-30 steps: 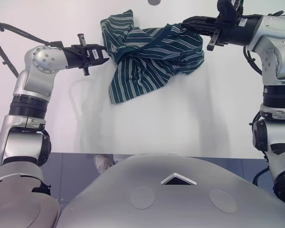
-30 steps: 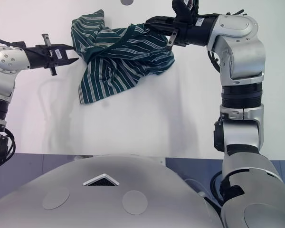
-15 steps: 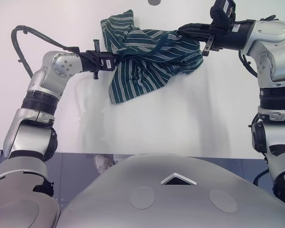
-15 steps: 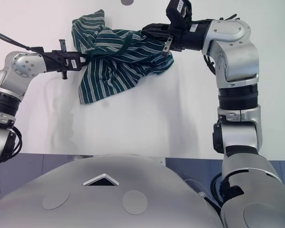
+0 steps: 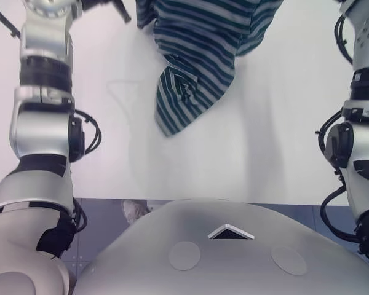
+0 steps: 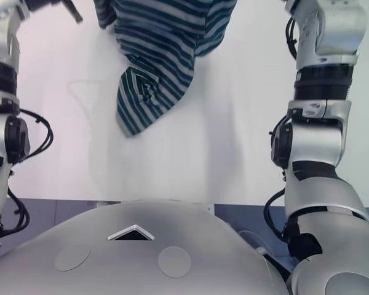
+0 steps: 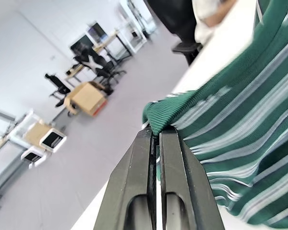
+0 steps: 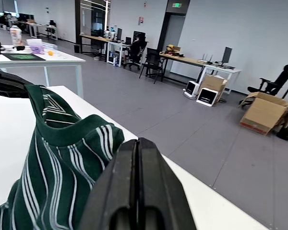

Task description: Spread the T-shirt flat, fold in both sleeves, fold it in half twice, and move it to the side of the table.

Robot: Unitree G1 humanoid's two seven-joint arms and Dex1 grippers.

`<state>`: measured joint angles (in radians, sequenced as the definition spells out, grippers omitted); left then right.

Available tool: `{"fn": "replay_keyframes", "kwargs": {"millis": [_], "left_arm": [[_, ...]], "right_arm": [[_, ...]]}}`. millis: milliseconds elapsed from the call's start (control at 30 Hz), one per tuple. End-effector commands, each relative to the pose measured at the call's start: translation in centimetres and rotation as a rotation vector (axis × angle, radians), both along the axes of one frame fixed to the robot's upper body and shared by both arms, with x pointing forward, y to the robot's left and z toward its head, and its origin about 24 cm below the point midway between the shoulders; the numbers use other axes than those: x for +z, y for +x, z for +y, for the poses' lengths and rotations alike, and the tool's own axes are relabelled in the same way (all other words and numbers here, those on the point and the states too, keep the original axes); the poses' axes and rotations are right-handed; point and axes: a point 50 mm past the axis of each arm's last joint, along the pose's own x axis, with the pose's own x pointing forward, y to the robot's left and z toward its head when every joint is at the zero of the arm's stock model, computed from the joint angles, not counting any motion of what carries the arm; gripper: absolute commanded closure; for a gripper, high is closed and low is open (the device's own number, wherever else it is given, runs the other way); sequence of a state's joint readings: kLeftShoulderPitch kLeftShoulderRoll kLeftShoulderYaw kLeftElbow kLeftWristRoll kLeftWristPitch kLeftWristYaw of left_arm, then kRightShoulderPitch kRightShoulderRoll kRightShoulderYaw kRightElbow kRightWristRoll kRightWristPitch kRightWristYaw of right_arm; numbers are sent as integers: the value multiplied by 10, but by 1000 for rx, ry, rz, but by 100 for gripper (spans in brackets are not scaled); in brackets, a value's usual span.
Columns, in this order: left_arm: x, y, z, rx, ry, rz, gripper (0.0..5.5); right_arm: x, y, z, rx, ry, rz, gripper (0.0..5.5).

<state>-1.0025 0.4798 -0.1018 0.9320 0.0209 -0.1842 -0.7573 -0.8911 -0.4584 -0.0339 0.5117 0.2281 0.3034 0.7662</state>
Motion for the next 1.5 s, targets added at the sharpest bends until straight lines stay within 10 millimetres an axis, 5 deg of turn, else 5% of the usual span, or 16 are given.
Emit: {"fn": "replay_keyframes", "kwargs": {"millis": [33,300,400,500,567,633,700,867,1000,1100,1200,1267,1300,1367,1500], "left_arm": [[66,24,-13,132,-54,-112,547],[161,23,-18,346,-110,-330,547],[166,21,-14,312,-63,-315,547],[121,15,7,66,110,-37,547],[82,-6,32,-186,217,239,547],[49,-65,54,-416,233,508,547],[11,-133,37,-619,231,812,547],[-104,-188,25,-419,241,1042,547],[-120,-199,23,-301,266,1010,547],[-113,-200,26,-280,315,987,486],[-97,-207,31,-360,385,983,462],[-69,-208,32,-483,327,976,462],[-50,-200,31,-519,243,945,462],[-25,-154,29,-386,48,758,462],[-61,-92,25,-61,161,566,538]], "right_arm": [[47,30,4,-126,-39,-132,550],[131,39,-8,-442,-146,-375,550],[139,36,-10,-407,-232,-422,550],[101,23,-19,8,-484,-300,550],[69,-13,-38,353,-614,-123,550],[31,-79,-46,643,-710,99,550],[-3,-136,-30,862,-710,308,550],[-88,-198,15,976,-585,498,550],[-107,-200,19,820,-576,529,550],[-102,-199,9,758,-603,561,510],[-85,-195,6,724,-555,566,454],[-64,-187,2,702,-475,529,454],[-51,-177,-1,667,-401,503,454],[-42,-143,-10,482,-313,442,473],[-89,-100,-10,237,-385,464,550]]}}
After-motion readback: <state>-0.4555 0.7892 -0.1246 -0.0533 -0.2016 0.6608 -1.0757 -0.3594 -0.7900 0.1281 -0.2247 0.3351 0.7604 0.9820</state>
